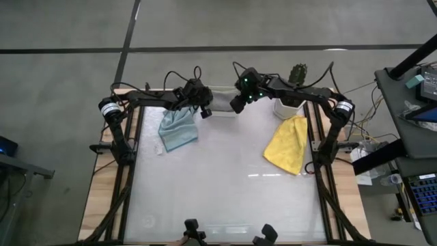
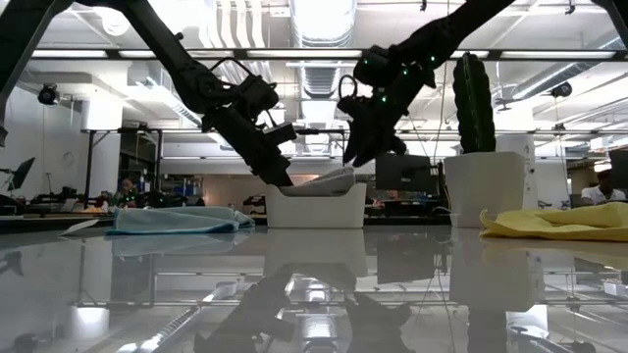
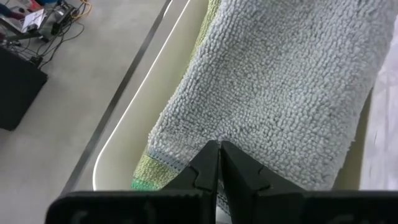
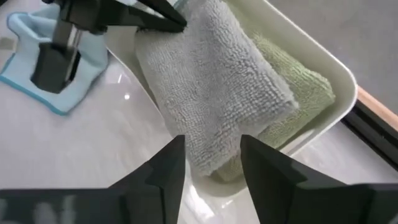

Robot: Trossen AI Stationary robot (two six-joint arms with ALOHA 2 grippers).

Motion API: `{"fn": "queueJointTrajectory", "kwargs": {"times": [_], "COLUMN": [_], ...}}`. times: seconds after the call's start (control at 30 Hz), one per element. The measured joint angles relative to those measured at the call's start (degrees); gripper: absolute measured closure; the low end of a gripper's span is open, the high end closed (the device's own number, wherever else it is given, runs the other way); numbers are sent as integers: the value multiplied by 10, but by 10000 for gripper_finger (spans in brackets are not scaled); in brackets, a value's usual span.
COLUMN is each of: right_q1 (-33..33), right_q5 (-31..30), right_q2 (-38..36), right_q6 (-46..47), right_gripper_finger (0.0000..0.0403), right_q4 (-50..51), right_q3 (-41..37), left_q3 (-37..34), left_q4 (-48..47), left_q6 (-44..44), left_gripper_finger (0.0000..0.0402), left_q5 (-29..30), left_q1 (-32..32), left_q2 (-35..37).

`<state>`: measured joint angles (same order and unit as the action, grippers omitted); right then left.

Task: Fold microfiber towels
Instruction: Put the gray cloth into the bin

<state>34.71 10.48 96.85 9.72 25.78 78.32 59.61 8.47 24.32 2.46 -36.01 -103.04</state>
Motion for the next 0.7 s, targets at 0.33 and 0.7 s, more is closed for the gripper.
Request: {"fn": "queueJointTrajectory", "kwargs": {"times": [0.33, 0.7], "right_q1": [-6, -15], "right_q5": [0, 8], "right_q2": [9, 60], "right_q6": [8, -6], "right_gripper_finger": [252, 250], "right_q4": [1, -83], "right_q3": [-7, -8], "left_q3": [0, 1], "left_q4": [0, 0], "left_q6": [0, 0], "left_gripper_finger": [395, 395], "left_q5": [0, 0], "left_q1": [0, 0], "left_q2": [0, 0]}}
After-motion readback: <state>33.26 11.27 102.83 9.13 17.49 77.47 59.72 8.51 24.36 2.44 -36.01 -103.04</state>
